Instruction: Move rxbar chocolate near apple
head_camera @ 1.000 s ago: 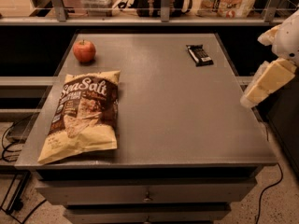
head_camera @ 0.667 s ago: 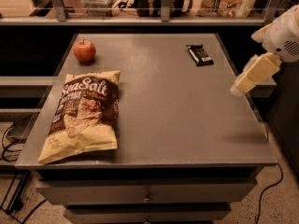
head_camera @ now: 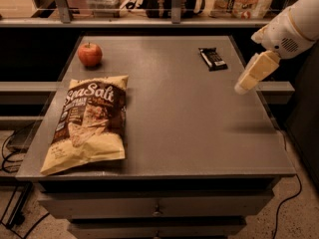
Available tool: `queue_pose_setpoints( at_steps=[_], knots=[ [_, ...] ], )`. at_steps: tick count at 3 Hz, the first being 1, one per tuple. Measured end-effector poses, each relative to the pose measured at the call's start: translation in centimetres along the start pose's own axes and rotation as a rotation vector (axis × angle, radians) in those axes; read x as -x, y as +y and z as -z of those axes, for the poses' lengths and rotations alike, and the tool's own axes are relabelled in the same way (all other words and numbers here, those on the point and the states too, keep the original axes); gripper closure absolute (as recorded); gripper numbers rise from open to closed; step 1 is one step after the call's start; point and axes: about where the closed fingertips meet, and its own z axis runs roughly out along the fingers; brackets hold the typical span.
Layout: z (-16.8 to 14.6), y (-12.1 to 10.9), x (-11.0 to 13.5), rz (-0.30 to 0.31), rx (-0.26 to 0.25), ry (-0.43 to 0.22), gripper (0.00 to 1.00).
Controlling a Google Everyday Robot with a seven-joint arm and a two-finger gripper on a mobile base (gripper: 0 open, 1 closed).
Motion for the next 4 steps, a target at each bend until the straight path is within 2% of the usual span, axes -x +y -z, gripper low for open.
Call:
queue_pose_setpoints(
  at_steps=[1,2,3,4],
  knots=[
    [-0.8,-0.4,0.0,-0.057,-0.012,-0.036,0.0],
    [-2.2,-1.7,0.6,-0.138,-0.059,-0.111,0.0],
    [-3.8,-4.4,2.2,-0.194,-0.126,-0.211,0.0],
    [-5.9,-7.0,3.5,-0.251,-0.16,-0.28,0.0]
  ],
)
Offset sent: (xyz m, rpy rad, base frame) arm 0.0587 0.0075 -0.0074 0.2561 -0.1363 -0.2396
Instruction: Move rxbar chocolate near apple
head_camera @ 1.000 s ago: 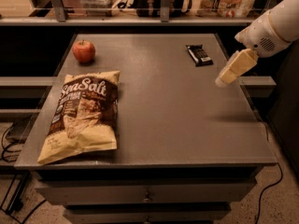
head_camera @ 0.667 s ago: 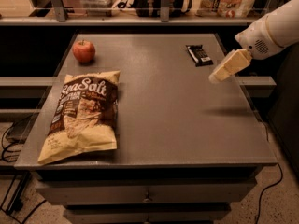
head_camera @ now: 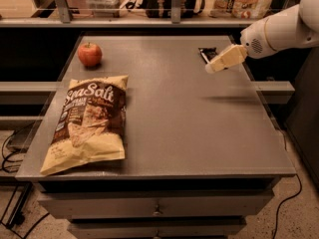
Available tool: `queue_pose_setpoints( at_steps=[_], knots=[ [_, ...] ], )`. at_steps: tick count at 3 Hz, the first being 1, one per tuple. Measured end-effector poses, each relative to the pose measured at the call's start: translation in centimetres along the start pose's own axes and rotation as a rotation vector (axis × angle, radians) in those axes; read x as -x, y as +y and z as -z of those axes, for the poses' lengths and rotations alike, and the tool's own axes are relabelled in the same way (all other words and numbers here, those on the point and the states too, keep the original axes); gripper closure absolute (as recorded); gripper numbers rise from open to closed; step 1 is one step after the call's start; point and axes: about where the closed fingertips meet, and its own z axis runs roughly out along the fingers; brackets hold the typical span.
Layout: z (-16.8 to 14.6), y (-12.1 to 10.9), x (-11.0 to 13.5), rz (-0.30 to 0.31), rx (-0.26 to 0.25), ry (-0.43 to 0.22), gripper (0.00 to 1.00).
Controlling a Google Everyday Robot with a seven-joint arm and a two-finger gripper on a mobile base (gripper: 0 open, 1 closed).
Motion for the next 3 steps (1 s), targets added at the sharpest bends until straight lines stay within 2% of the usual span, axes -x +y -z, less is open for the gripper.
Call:
queue_pose_setpoints(
  at_steps=[1,3],
  knots=[
    [-3.1,-0.8,0.6,-0.038,0.013,-0.021,0.0],
    [-9.0,-0.1,0.8,-0.083,0.094,-0.005,0.0]
  ],
)
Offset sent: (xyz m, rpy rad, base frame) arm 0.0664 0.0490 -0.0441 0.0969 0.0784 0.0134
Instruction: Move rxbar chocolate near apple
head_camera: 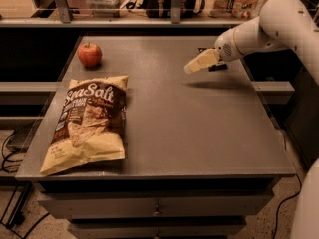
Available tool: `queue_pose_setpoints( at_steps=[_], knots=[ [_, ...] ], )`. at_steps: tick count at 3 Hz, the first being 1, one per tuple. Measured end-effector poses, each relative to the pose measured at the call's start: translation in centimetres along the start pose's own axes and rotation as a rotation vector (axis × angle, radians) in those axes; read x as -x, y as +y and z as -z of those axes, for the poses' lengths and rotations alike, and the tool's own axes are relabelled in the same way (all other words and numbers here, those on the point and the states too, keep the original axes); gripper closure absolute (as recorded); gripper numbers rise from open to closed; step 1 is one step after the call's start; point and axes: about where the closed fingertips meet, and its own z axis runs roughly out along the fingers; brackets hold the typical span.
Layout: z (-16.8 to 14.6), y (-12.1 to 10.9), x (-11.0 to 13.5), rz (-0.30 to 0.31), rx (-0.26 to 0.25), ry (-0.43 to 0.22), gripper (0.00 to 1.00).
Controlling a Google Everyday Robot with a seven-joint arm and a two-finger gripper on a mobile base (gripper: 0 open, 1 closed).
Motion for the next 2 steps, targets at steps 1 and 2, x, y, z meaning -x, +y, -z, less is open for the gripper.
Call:
queue_pose_setpoints(
  at_steps=[1,2],
  knots=[
    [-2.0,-0.4,-0.7,-0.06,0.028,-0.009,0.0],
    [-2.2,-1.7,-1.7,-0.127,0.009,-0.031,0.0]
  ],
)
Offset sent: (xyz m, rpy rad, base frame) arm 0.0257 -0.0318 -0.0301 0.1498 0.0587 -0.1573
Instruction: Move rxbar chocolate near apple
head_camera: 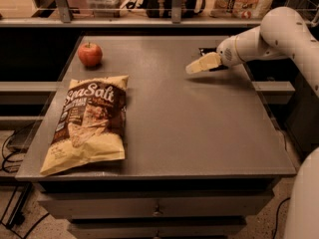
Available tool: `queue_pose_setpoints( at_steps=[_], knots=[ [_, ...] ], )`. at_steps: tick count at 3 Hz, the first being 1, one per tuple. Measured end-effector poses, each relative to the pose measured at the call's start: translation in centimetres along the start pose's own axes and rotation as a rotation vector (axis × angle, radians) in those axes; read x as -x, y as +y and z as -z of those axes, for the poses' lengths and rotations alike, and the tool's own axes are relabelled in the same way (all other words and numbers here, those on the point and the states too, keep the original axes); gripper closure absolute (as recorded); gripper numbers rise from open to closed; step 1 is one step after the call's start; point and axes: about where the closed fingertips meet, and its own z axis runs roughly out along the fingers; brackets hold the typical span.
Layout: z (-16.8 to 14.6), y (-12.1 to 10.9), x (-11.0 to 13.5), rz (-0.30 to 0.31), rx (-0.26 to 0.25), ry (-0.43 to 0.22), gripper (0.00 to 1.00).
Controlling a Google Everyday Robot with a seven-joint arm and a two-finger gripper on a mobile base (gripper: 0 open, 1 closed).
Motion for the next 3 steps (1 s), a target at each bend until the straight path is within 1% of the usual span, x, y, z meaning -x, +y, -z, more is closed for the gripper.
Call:
queue_pose_setpoints(
  at_steps=[1,2,3],
  knots=[
    [0.0,-1.01,-0.82,-0.051,-0.013,-0.018,0.0],
    [-0.05,-1.23,-1.18,-0.069,-0.011,-0.026,0.16],
    [0.62,-0.86,-0.46,-0.04,-0.024,-0.035,0.41]
  ],
)
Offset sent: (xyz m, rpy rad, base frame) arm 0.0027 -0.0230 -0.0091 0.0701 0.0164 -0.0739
